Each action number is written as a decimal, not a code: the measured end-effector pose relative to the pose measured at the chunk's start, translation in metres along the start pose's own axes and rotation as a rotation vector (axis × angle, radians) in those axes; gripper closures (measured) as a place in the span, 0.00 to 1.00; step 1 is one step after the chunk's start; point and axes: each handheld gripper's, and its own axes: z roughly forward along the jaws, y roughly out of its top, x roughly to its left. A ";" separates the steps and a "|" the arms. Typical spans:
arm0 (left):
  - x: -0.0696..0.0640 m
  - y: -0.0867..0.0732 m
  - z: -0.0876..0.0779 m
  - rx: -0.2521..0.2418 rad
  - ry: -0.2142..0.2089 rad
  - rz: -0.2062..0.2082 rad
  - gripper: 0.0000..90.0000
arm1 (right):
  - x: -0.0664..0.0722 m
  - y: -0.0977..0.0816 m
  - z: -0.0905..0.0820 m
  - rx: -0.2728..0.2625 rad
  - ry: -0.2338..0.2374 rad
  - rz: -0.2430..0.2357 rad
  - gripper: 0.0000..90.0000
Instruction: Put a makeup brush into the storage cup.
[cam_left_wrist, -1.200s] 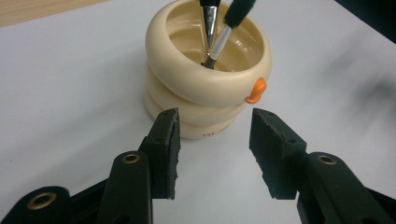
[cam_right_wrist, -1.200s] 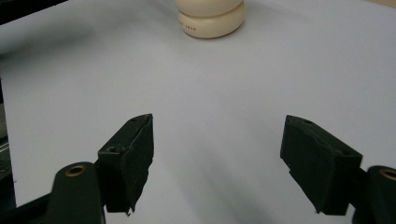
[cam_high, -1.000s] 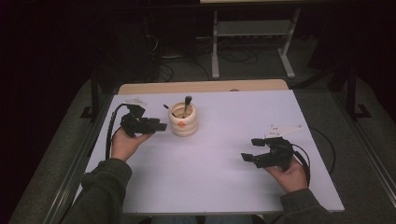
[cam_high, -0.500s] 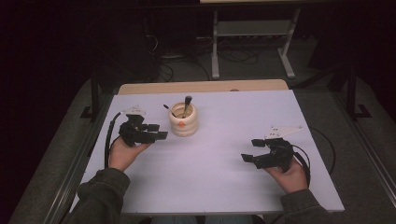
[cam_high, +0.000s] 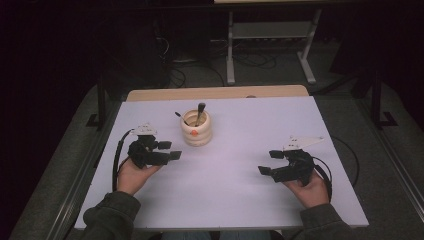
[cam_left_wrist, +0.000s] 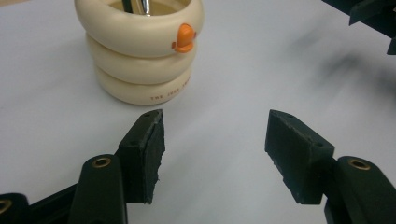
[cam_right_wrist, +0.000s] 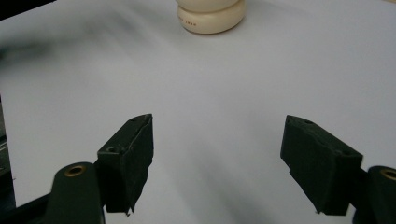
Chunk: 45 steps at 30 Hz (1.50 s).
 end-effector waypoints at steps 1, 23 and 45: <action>-0.002 -0.001 0.000 -0.003 -0.002 -0.001 0.41 | 0.000 0.000 0.000 0.000 0.000 0.000 0.27; -0.026 -0.030 0.000 -0.022 0.007 0.033 0.36 | -0.002 -0.004 0.001 0.004 -0.005 0.002 0.27; -0.028 -0.056 -0.014 -0.073 0.031 0.014 0.33 | 0.000 -0.012 0.001 0.020 0.000 0.018 0.27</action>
